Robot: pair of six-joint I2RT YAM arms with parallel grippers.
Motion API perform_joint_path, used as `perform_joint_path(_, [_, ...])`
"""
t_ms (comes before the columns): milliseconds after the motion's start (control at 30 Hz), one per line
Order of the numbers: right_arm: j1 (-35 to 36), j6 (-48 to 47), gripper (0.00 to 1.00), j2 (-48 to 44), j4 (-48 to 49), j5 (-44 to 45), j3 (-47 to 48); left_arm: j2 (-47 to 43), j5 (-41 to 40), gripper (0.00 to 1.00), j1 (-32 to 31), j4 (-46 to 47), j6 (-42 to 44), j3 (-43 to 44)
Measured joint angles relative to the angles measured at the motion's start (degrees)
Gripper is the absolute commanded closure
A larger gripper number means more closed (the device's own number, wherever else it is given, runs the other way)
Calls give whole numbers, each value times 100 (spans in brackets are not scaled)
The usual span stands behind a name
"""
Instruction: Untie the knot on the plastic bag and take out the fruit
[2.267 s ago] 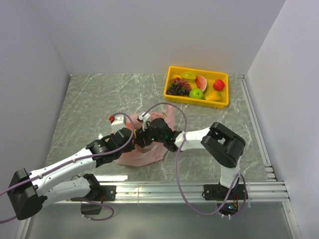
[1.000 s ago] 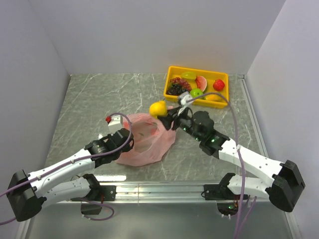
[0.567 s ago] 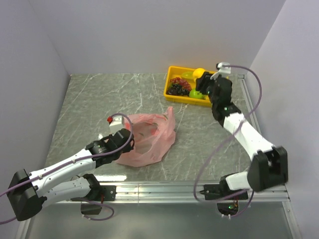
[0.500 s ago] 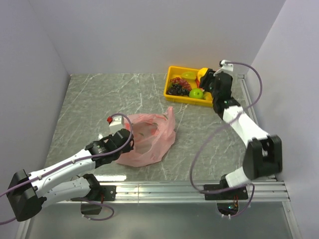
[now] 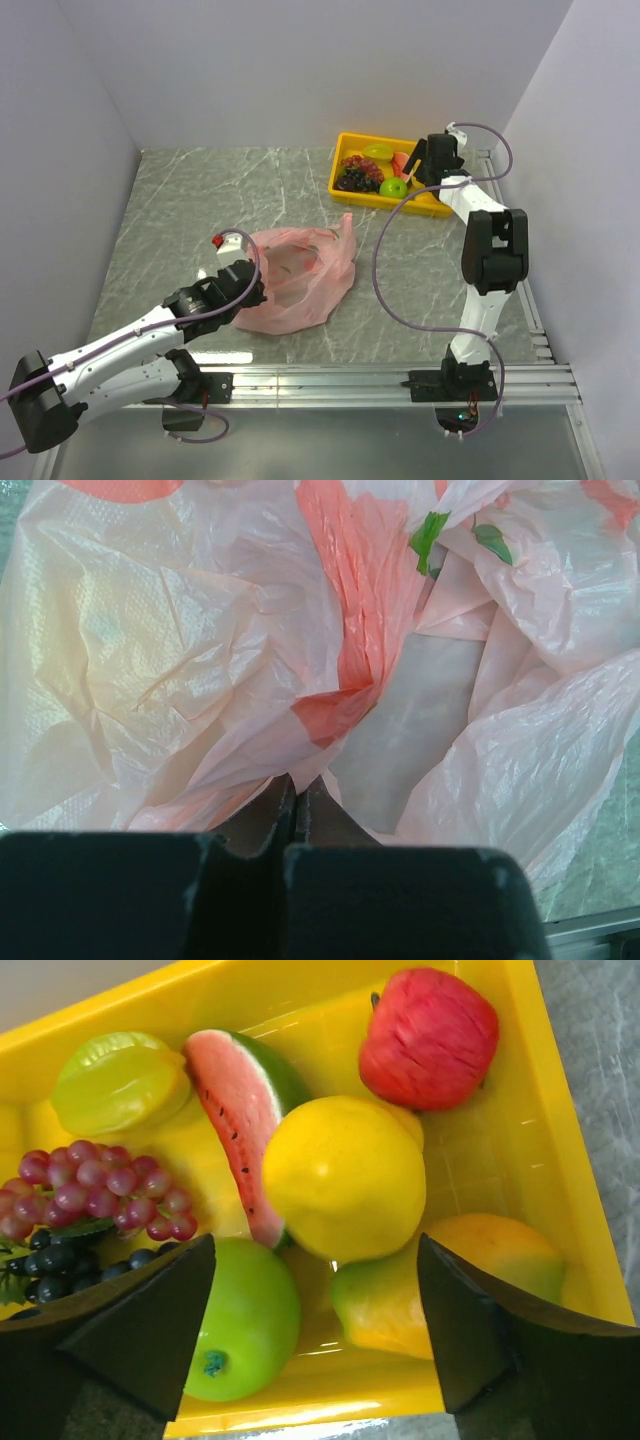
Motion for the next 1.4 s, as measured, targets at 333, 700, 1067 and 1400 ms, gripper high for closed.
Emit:
perform_joint_path(333, [219,-291,20,-1432,79,-739,-957,87,-103,99,2,-66,120,9])
perform_joint_path(700, [2695,-1244,21,-4238,601,-2319,-2245,-57,-640,99,2,-767,-216,299])
perform_joint_path(1067, [4387,-1246,26,-2846,1060,-3193,-2706,-439,-1021,99,7,-1508,-748,435])
perform_joint_path(1400, [4417,-413,23,-2122,1117,-1880,-4247,-697,-1373,100,46,-2557,-1834,435])
